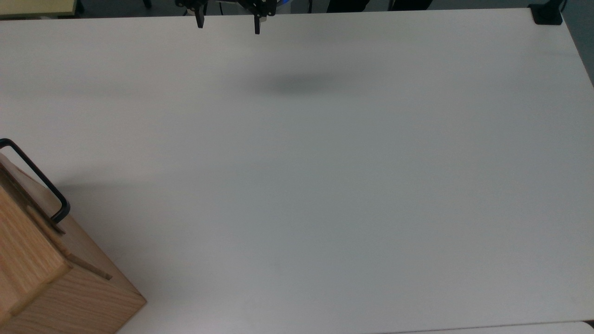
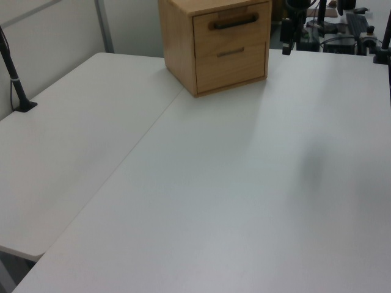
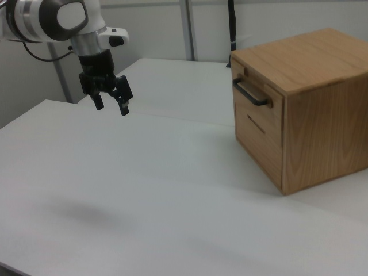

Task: Open the drawer by sliding it

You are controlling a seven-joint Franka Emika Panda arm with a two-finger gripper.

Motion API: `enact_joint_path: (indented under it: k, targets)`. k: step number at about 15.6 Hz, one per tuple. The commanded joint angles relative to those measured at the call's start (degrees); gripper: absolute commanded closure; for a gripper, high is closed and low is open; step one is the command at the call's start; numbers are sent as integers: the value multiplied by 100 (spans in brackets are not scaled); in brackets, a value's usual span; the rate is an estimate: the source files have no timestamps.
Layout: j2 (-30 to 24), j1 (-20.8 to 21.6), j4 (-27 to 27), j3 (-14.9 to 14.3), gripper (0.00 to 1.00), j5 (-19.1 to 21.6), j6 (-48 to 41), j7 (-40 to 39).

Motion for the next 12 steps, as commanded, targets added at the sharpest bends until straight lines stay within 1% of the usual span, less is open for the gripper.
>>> enact_joint_path:
  k: [1,8,12]
  targets:
    - [-43,17,-69,-45,0,44,31,-171]
    - [-43,8,-69,-45,0,61,39,-267]
    - [9,8,-52,-54,0,53,109,-1135]
